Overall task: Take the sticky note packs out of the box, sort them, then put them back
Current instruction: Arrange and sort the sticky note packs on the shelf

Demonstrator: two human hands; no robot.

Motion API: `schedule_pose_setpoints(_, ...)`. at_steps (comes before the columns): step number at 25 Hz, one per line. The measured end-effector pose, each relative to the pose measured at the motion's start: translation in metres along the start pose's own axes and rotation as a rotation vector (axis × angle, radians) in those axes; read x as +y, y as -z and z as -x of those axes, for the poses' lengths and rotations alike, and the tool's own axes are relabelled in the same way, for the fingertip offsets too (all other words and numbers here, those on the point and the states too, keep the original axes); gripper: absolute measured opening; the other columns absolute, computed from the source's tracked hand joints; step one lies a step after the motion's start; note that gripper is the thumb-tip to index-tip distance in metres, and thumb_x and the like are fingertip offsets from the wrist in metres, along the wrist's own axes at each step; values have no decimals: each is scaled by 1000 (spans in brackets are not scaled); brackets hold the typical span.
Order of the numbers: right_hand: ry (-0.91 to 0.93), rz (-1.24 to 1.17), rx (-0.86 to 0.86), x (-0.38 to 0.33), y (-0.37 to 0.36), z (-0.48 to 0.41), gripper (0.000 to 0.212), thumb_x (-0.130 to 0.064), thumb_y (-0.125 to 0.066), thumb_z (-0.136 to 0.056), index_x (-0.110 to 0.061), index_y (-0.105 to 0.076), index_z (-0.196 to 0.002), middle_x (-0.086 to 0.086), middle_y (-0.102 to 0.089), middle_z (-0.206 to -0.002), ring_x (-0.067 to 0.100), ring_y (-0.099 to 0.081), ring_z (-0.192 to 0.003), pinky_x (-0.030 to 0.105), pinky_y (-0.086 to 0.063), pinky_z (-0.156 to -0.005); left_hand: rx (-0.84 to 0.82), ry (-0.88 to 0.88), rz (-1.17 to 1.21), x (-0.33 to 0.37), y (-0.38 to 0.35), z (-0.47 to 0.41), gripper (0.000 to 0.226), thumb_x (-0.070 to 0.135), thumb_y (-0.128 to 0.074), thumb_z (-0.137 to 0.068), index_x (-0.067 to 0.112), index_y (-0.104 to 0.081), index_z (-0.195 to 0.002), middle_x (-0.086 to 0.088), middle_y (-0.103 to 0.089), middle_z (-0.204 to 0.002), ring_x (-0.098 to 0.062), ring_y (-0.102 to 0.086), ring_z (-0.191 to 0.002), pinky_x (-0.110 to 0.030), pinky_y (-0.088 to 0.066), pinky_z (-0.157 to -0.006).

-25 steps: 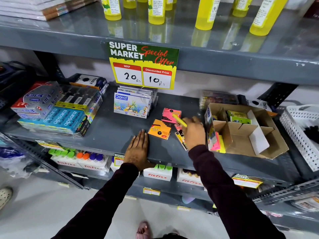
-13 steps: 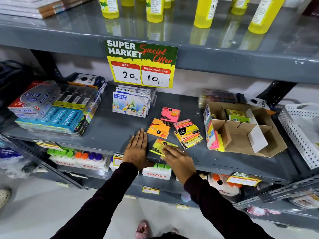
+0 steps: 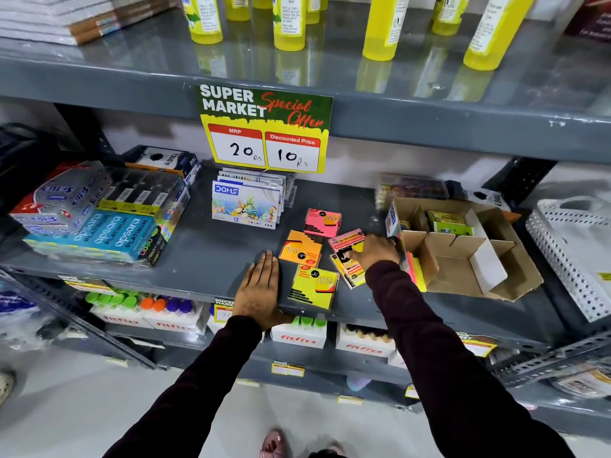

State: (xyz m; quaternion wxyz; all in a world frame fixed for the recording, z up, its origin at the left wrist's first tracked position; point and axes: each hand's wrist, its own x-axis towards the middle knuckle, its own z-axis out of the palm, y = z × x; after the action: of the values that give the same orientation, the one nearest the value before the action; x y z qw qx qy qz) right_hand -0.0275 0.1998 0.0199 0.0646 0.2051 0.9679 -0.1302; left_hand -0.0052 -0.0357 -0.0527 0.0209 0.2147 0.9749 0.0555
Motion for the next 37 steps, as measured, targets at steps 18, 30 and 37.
schedule_pose_setpoints(18, 342, -63, 278, -62, 8, -37, 28, -6, -46, -95, -11, -56, -121, 21, -71, -106, 37, -67, -101, 42, -54, -82, 23, 6, -13, -1, -2, -2, 124, 77, -34, -49, -2, -8, -141, -20, -11, -152, -30, -9, -140, -42, -2, -112)
schedule_pose_setpoints(30, 127, 111, -80, 7, 18, -25, 44, -29, -64, -89, -1, -55, -122, 20, -58, -131, 33, -56, -121, 35, -45, -98, 31, -10, 16, -3, -6, -2, 125, 72, -54, -55, -1, 0, -141, -17, 1, -153, -28, 0, -141, -41, -4, -115)
schedule_pose_setpoints(37, 102, 98, -8, 0, 19, -12, 37, -21, -72, -81, -1, -63, -112, 20, -63, -124, 34, -58, -117, 33, -48, -94, 33, -5, 29, -2, -4, -1, 126, 65, -68, -54, -2, -7, -141, -21, -10, -153, -31, -8, -140, -41, -4, -113)
